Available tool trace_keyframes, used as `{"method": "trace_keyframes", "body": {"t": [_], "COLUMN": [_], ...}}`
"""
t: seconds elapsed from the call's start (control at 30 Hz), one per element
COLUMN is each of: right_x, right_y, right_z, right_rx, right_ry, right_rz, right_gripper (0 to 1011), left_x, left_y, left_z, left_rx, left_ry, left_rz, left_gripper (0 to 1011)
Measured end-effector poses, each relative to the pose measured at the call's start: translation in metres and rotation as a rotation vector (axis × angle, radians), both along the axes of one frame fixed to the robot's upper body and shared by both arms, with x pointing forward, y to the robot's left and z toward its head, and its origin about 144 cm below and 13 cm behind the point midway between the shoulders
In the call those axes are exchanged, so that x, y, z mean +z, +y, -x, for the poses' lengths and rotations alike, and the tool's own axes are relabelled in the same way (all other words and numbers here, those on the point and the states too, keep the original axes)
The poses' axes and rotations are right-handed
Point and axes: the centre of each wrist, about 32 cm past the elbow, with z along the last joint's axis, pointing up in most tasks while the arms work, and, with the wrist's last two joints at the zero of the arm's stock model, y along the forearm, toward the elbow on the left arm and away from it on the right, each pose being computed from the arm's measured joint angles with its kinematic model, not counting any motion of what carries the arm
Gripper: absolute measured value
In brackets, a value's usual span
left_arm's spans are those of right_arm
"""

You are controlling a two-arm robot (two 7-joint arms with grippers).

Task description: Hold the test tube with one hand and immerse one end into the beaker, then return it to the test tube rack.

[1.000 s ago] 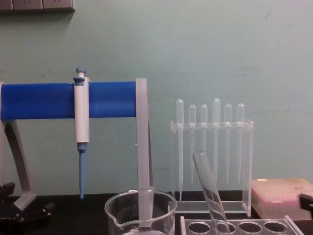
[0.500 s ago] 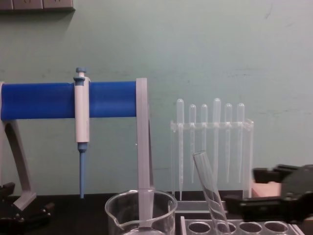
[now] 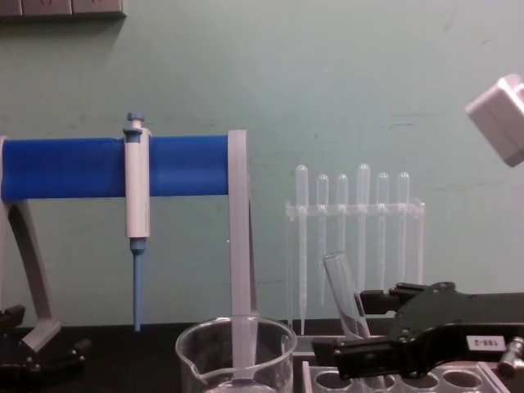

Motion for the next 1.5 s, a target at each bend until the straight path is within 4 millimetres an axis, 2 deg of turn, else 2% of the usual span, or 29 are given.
{"method": "trace_keyframes", "body": {"t": [0.17,0.3,0.6,0.67,0.73,0.77,0.83,0.87,0.97,1.0,1.07,1.5], "right_x": [-0.001,0.0,0.002,0.002,0.002,0.002,0.002,0.002,0.002,0.002,0.002,0.02], "right_y": [0.003,0.005,0.007,0.008,0.008,0.008,0.008,0.008,0.007,0.006,0.005,-0.005], "right_z": [-0.003,-0.005,-0.007,-0.008,-0.008,-0.008,-0.008,-0.008,-0.008,-0.008,-0.008,0.005], "right_rx": [0.0,0.003,0.0,-0.002,-0.003,-0.003,-0.004,-0.005,-0.009,-0.012,-0.016,-0.046], "right_ry": [0.0,0.007,0.016,0.017,0.019,0.02,0.021,0.022,0.026,0.029,0.03,-0.032], "right_rz": [0.003,0.014,0.025,0.02,0.016,0.011,0.007,0.003,-0.012,-0.024,-0.038,-0.2], "right_gripper": [994,918,679,592,551,488,447,390,330,273,228,224], "left_x": [0.0,0.0,0.0,0.0,0.0,0.0,0.0,0.0,0.0,0.0,0.0,0.0], "left_y": [0.0,0.0,0.0,0.0,0.0,0.0,0.0,0.0,0.0,0.0,0.0,0.0], "left_z": [0.0,0.0,0.0,0.0,0.0,0.0,0.0,0.0,0.0,0.0,0.0,0.0], "left_rx": [0.0,0.0,0.0,0.0,0.0,0.0,0.0,0.0,0.0,0.0,0.0,0.0], "left_ry": [0.0,0.0,0.0,0.0,0.0,0.0,0.0,0.0,0.0,0.0,0.0,0.0], "left_rz": [0.0,0.0,0.0,0.0,0.0,0.0,0.0,0.0,0.0,0.0,0.0,0.0], "left_gripper": [1000,1000,1000,1000,1000,1000,1000,1000,1000,1000,1000,1000]}}
